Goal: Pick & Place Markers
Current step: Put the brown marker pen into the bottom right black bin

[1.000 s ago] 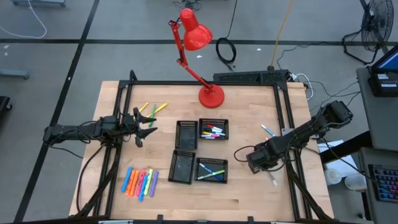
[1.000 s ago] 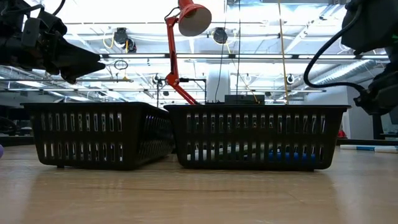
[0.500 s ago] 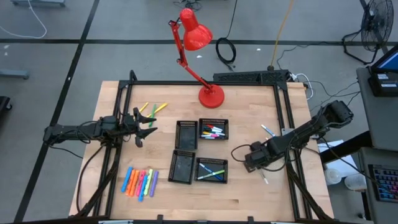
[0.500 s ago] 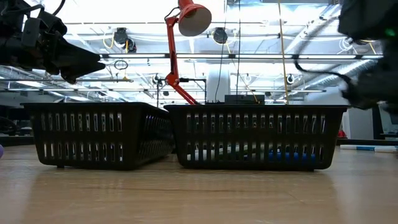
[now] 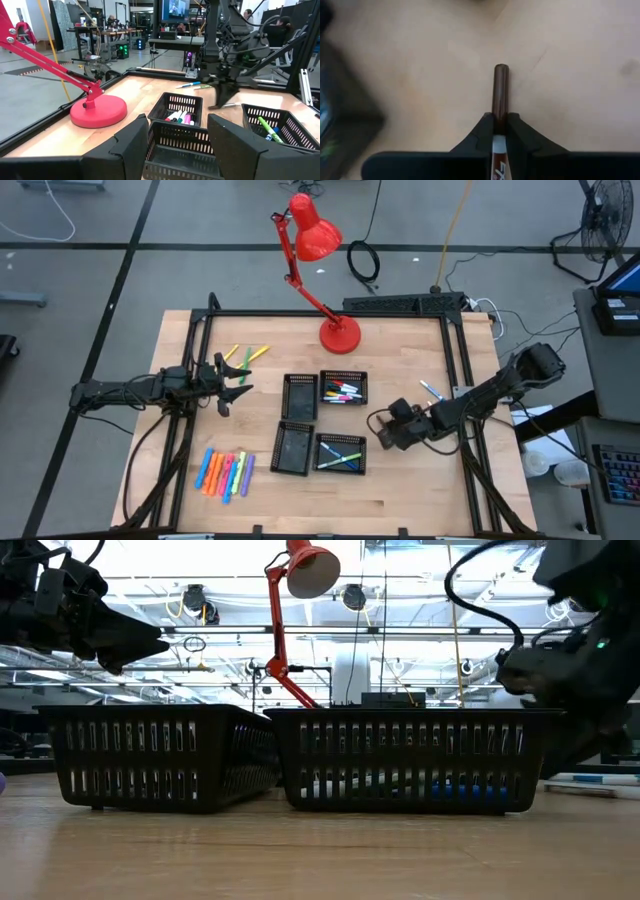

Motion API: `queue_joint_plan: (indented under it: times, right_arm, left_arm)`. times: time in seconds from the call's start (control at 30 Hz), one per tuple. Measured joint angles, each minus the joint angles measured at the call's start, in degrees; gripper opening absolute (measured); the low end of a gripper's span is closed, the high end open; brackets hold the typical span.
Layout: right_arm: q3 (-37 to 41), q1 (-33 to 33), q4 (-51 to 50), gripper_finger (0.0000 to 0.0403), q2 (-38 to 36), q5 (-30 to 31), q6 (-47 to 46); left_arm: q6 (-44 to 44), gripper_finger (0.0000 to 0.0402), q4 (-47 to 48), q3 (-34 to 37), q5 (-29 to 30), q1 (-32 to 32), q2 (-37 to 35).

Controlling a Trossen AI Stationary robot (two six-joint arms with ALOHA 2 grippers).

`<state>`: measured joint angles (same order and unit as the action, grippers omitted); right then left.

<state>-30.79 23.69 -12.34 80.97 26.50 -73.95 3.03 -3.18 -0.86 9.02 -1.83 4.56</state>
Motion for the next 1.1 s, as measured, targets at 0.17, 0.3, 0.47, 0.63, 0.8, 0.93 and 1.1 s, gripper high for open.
queue_joint_plan:
  times: [0.17,0.3,0.47,0.63,0.8,0.93,1.1]
  right_arm:
    - [0.2,-0.1,1.9,0.0012,0.1,6.4,2.8]
    - [0.2,0.0,2.8,0.0012,0.1,8.5,3.1]
    - [0.2,0.0,5.8,0.0012,0.0,8.4,5.0]
    - [0.1,0.0,11.2,0.0002,0.0,8.0,9.0]
    - [0.0,0.0,15.7,0.0003,-0.1,3.3,12.5]
    - [0.0,0.1,16.2,0.0014,-0.1,-1.2,18.2]
    - [0.0,-0.6,20.6,0.0058,-0.1,-1.1,31.7]
  left_arm:
    - [0.0,0.0209,0.0,0.0,0.0,0.0,0.0]
    - [0.0,0.0209,0.0,0.0,0.0,0.0,0.0]
    - [0.0,0.0209,0.0,0.0,0.0,0.0,0.0]
    - [0.0,0.0209,0.0,0.0,0.0,0.0,0.0]
    - [0.0,0.0209,0.0,0.0,0.0,0.0,0.0]
    - [0.0,0.0209,0.0,0.0,0.0,0.0,0.0]
    - [0.0,0.0209,0.0,0.0,0.0,0.0,0.0]
